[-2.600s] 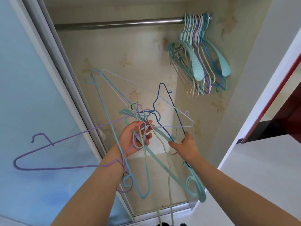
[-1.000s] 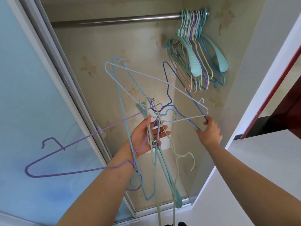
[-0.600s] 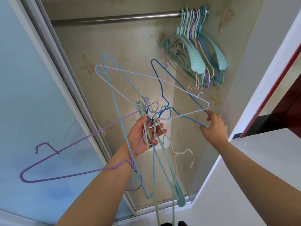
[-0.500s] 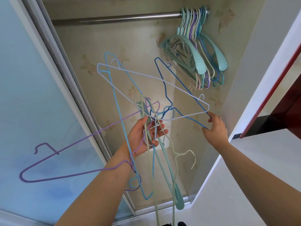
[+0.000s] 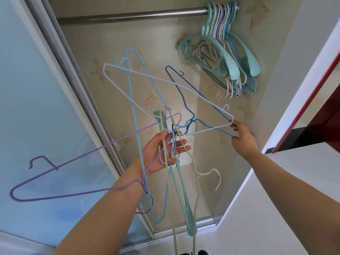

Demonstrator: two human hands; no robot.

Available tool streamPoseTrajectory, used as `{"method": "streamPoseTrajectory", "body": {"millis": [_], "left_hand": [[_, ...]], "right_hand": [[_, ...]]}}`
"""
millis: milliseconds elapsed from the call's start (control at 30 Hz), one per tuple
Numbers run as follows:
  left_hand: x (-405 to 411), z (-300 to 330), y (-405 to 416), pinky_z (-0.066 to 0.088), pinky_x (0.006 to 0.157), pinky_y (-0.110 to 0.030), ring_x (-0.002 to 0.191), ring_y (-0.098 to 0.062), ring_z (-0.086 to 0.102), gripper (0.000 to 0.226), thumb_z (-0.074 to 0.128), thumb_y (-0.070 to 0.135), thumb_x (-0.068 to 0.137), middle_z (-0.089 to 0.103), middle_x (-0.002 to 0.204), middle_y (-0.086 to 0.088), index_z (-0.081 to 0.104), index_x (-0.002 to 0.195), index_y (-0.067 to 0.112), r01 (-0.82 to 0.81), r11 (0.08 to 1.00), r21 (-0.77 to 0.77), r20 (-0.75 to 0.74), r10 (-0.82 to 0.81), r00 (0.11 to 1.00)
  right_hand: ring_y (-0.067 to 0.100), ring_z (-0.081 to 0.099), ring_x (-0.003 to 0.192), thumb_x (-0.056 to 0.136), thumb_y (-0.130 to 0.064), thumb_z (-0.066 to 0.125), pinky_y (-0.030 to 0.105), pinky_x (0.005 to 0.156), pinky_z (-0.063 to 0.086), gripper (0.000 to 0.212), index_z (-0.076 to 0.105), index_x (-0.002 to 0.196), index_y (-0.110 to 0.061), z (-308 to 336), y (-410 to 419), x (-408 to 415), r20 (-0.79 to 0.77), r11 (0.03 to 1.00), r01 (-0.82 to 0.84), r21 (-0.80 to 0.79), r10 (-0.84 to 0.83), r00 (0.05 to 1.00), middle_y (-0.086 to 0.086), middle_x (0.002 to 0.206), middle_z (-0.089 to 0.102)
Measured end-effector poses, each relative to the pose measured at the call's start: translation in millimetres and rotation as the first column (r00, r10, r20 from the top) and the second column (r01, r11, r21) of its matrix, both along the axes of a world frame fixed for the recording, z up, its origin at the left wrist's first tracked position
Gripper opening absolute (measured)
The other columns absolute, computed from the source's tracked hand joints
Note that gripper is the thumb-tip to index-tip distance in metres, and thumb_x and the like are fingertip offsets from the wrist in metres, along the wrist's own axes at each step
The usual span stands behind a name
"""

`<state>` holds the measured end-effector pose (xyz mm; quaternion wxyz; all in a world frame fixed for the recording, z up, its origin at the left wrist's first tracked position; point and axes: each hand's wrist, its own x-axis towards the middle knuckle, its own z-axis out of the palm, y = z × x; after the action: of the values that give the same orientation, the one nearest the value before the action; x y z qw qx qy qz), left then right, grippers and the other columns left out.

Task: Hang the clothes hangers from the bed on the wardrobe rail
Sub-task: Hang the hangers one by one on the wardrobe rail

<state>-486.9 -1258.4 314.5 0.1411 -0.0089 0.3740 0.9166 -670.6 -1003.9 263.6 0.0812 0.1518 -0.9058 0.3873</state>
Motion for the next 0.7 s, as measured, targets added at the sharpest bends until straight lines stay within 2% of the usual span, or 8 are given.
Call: {"method": "streamPoseTrajectory", "body": {"millis": [100, 200, 333, 433, 567, 700], "left_hand": [[5, -3, -11, 0.039, 0.042, -0.02, 0.108, -0.033, 0.064, 0.07, 0.089, 0.04, 0.057, 0.07, 0.104, -0.014, 0.059, 0.115, 0.013, -0.005, 1.0, 0.02, 0.001, 0.005, 1.0], [12, -7, -16, 0.037, 0.043, -0.021, 0.114, -0.034, 0.061, 0.065, 0.086, 0.041, 0.063, 0.066, 0.113, -0.02, 0.063, 0.116, 0.013, 0.014, 0.999, 0.034, -0.012, -0.014, 1.0], [17, -15, -28, 0.042, 0.044, -0.021, 0.132, -0.035, 0.045, 0.058, 0.072, 0.041, 0.08, 0.048, 0.137, -0.029, 0.052, 0.128, 0.017, 0.072, 0.993, 0.09, -0.054, -0.067, 0.996], [23, -16, -40, 0.044, 0.042, -0.022, 0.129, -0.039, 0.047, 0.061, 0.075, 0.038, 0.076, 0.036, 0.148, -0.026, 0.053, 0.129, 0.019, 0.029, 0.995, 0.094, -0.026, -0.027, 0.999], [27, -19, -45, 0.041, 0.04, -0.021, 0.124, -0.042, 0.052, 0.062, 0.08, 0.033, 0.07, 0.047, 0.143, -0.015, 0.055, 0.123, 0.014, -0.018, 0.998, 0.06, 0.016, 0.017, 1.0], [27, -25, -45, 0.04, 0.04, -0.02, 0.12, -0.041, 0.055, 0.053, 0.082, 0.033, 0.065, 0.055, 0.134, -0.016, 0.065, 0.111, 0.01, -0.054, 0.998, 0.046, 0.075, 0.05, 0.996]], "right_hand": [[0.021, 0.056, 0.11, 0.073, 0.009, 0.048, 0.035, 0.101, 0.035, 0.067, 0.047, 0.132, -0.023, 12, -5, -7, -0.131, 0.993, -0.026, 0.114, 0.041, 0.99, -0.005, 0.123, 0.057], [0.023, 0.056, 0.104, 0.072, 0.009, 0.05, 0.038, 0.098, 0.034, 0.07, 0.045, 0.133, -0.024, 22, -8, -14, -0.158, 0.978, -0.047, 0.203, 0.08, 0.984, -0.005, 0.125, 0.054], [0.023, 0.054, 0.107, 0.068, 0.01, 0.051, 0.04, 0.096, 0.034, 0.076, 0.044, 0.135, -0.024, 22, -10, -20, -0.186, 0.956, -0.103, 0.276, 0.158, 0.97, -0.003, 0.125, 0.054], [0.024, 0.051, 0.113, 0.067, 0.01, 0.052, 0.04, 0.096, 0.034, 0.078, 0.044, 0.136, -0.024, 20, -12, -24, -0.199, 0.932, -0.141, 0.334, 0.216, 0.956, -0.003, 0.126, 0.054], [0.027, 0.045, 0.12, 0.065, 0.011, 0.051, 0.041, 0.096, 0.032, 0.082, 0.042, 0.138, -0.024, 1, -10, -20, -0.134, 0.881, -0.186, 0.436, 0.268, 0.954, -0.002, 0.127, 0.051], [0.024, 0.042, 0.123, 0.067, 0.011, 0.049, 0.042, 0.101, 0.03, 0.086, 0.037, 0.142, -0.029, -21, -8, -9, -0.017, 0.883, -0.172, 0.437, 0.2, 0.98, -0.003, 0.129, 0.048]]}}
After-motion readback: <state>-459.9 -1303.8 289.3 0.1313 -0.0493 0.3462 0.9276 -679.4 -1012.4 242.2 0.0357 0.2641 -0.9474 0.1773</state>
